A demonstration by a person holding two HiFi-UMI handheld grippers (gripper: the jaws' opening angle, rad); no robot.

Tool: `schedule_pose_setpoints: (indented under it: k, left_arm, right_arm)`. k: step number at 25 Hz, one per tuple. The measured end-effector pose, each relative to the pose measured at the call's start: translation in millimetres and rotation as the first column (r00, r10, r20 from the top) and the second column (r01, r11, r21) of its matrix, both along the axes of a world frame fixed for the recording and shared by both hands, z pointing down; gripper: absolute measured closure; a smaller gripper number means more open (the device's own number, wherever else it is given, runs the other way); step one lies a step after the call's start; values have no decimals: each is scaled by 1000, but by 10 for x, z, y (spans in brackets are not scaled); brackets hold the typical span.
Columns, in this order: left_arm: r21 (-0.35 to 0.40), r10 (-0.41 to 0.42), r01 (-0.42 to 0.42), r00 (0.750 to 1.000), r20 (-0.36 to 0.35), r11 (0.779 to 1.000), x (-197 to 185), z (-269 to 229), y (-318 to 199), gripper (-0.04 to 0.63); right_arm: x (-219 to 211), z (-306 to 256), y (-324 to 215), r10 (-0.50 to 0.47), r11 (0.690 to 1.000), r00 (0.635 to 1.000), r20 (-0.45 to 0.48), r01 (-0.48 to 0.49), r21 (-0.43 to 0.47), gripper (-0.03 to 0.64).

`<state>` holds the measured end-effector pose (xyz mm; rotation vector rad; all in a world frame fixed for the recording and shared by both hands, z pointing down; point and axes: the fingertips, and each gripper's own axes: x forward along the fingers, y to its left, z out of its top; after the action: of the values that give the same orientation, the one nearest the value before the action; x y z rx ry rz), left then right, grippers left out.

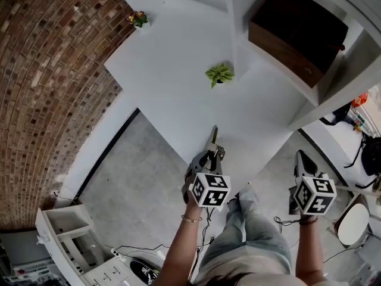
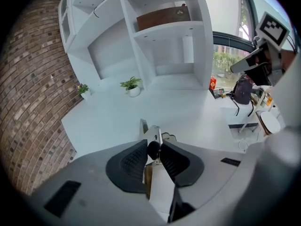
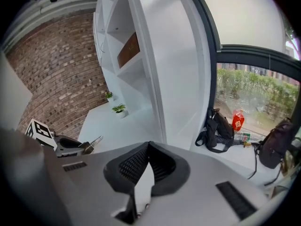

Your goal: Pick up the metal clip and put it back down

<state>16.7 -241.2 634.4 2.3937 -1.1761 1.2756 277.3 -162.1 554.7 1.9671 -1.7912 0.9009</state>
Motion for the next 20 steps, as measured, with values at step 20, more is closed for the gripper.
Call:
schedule_pose_setpoints:
  k: [20]
  left_arm:
    - [-174, 9, -38, 986, -166, 984, 152, 61, 100, 445]
  right_arm:
    - [35, 9, -56, -5, 1000, 1000, 8, 5, 6, 615]
